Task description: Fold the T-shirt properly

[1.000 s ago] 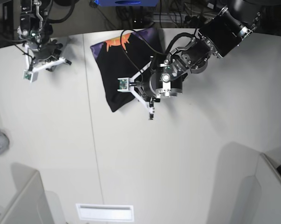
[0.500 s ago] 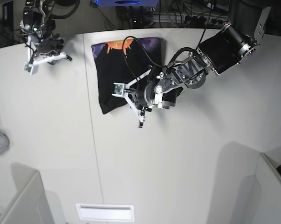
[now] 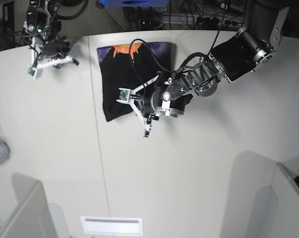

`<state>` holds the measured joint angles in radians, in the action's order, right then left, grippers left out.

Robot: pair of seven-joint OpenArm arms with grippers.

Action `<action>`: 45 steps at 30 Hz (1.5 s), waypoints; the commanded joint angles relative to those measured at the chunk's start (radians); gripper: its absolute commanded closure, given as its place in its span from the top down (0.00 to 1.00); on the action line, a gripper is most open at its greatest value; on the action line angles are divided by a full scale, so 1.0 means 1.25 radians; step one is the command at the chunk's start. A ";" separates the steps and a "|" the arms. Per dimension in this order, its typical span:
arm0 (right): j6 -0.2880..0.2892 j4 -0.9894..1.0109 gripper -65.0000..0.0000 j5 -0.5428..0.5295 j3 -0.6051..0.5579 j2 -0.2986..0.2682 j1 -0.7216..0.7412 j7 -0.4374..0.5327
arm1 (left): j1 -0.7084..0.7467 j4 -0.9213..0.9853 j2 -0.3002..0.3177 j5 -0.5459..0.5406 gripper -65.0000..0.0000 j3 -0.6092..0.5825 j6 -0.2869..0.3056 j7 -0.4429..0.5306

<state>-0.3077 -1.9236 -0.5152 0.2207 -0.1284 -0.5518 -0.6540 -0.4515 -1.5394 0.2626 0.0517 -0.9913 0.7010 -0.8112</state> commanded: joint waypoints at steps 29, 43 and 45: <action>0.000 -0.012 0.00 0.003 -0.003 -0.011 0.001 0.014 | -0.063 -0.092 -0.020 -0.005 0.94 0.154 -0.002 0.003; 0.001 -0.054 0.00 0.210 -0.112 -0.066 -0.108 0.226 | 0.400 -0.333 0.032 -0.001 0.00 0.752 -0.002 0.310; 0.001 -0.055 0.00 0.267 -0.131 -0.064 -0.134 0.287 | 0.448 -0.319 0.036 -0.005 0.00 0.810 -0.002 0.371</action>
<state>-0.3042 -1.9709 -0.1814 0.0517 -0.1978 -0.7158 -0.3084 0.1238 -1.9213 0.3054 0.0628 0.0238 0.7029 -0.3710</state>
